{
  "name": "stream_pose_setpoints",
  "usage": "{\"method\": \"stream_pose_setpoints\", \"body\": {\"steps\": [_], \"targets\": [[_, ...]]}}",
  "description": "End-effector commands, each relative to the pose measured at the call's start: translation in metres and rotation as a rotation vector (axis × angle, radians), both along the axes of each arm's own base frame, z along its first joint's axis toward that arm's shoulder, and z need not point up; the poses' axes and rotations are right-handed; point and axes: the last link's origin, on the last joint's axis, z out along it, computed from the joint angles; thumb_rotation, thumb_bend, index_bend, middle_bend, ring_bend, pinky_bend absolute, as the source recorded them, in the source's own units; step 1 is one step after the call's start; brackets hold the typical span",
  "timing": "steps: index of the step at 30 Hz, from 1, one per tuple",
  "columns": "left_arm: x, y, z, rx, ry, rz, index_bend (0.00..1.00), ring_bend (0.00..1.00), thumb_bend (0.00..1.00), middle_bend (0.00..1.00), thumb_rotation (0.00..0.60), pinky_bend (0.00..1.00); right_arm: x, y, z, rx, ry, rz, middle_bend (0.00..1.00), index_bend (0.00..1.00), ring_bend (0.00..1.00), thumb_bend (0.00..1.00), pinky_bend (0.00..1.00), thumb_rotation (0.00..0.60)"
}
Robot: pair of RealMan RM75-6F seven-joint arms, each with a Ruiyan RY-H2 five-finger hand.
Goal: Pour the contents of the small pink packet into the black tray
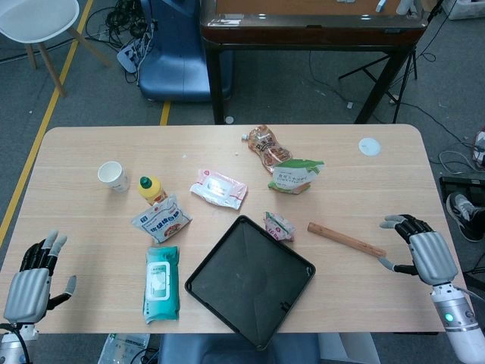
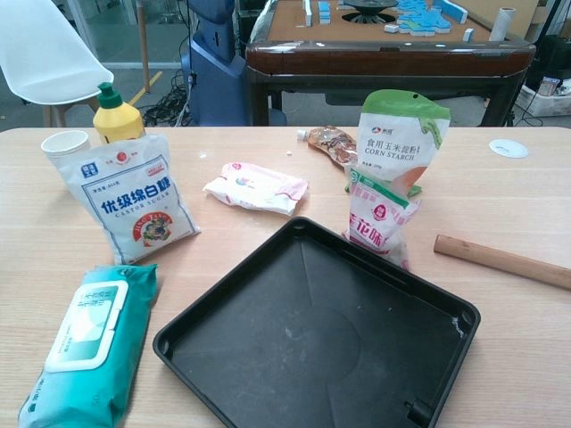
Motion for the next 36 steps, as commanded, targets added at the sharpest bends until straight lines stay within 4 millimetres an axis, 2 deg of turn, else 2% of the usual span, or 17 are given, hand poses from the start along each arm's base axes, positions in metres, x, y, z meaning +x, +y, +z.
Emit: {"method": "stream_pose_setpoints", "body": {"steps": [1,10,13,20,26,36], "targets": [[-0.001,0.0,0.0,0.0,-0.001,0.003,0.08,0.0,0.37,0.0,0.6,0.03,0.001,0.0,-0.001,0.004,-0.004,0.002,0.28,0.32,0.21,0.13,0.27,0.6],[-0.004,-0.002,0.002,0.006,-0.004,0.007,0.08,0.0,0.37,0.0,0.6,0.03,0.006,-0.006,-0.001,0.026,-0.009,0.016,0.28,0.32,0.21,0.13,0.27,0.6],[-0.003,-0.002,0.003,0.007,-0.005,0.006,0.08,0.0,0.37,0.0,0.6,0.03,0.009,-0.013,-0.002,0.048,-0.008,0.025,0.28,0.27,0.21,0.13,0.27,0.6],[-0.003,-0.004,0.003,0.009,-0.005,0.006,0.08,0.0,0.37,0.0,0.6,0.03,0.026,-0.048,-0.009,0.164,0.004,0.063,0.27,0.25,0.19,0.13,0.27,0.6],[-0.001,-0.006,0.005,0.018,0.0,0.011,0.08,0.0,0.37,0.0,0.6,0.03,0.045,-0.081,-0.025,0.277,0.025,0.112,0.24,0.21,0.18,0.13,0.26,0.6],[0.001,-0.008,0.004,0.022,0.012,0.02,0.08,0.0,0.37,0.0,0.6,0.03,0.073,-0.127,-0.061,0.431,0.095,0.171,0.19,0.12,0.12,0.01,0.2,0.6]]}}
